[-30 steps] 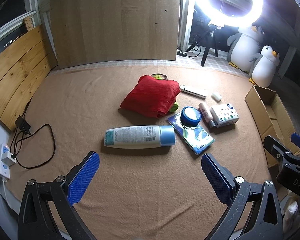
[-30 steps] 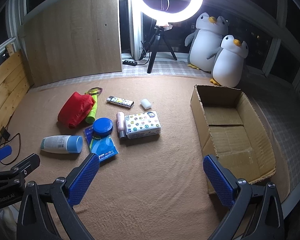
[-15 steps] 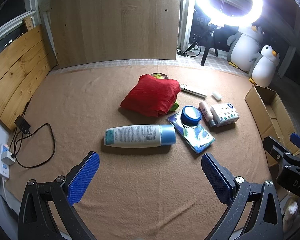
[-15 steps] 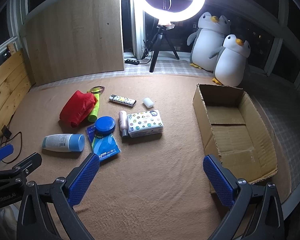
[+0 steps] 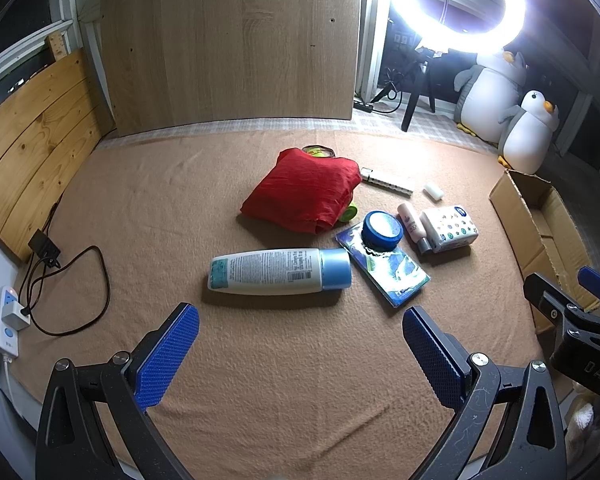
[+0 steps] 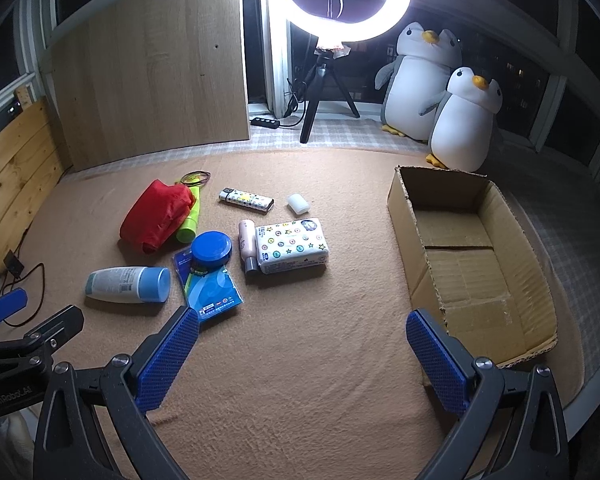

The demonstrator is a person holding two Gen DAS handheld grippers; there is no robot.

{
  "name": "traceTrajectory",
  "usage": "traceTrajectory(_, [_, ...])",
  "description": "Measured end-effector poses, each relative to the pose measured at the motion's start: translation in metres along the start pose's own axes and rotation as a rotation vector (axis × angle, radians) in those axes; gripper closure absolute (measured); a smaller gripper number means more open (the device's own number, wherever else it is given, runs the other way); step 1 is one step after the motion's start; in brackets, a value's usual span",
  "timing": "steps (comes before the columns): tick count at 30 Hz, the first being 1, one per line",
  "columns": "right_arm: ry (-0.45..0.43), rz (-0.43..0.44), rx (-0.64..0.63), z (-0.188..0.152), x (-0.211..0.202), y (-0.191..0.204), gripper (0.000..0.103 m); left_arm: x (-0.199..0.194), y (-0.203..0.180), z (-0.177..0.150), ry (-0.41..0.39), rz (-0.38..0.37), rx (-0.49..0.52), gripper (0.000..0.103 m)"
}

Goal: Organize objects

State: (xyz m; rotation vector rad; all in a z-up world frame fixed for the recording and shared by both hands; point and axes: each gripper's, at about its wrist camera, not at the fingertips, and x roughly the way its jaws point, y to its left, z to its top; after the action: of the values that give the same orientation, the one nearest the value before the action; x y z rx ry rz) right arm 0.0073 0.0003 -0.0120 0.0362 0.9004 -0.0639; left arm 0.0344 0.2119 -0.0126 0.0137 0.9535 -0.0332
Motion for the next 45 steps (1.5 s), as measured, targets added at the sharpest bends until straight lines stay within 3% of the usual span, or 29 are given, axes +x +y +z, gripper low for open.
traceTrajectory(19, [0.019,0.024,-0.027,0.004,0.013,0.013,0.0,0.009,0.012,-0.001,0.021,0.003,-0.012,0.0])
traceTrajectory(29, [0.037,0.087,-0.049,0.005,0.031,0.019,0.002,0.014,0.022,0.0,0.033,0.013,-0.02,0.0])
traceTrajectory(37, [0.119,0.186,-0.098,0.01,0.063,0.03,0.023,0.018,0.04,-0.003,0.049,0.025,-0.057,0.0])
traceTrajectory(45, [0.239,0.299,-0.127,0.015,0.1,0.043,0.052,0.023,0.062,-0.007,0.068,0.052,-0.103,0.0])
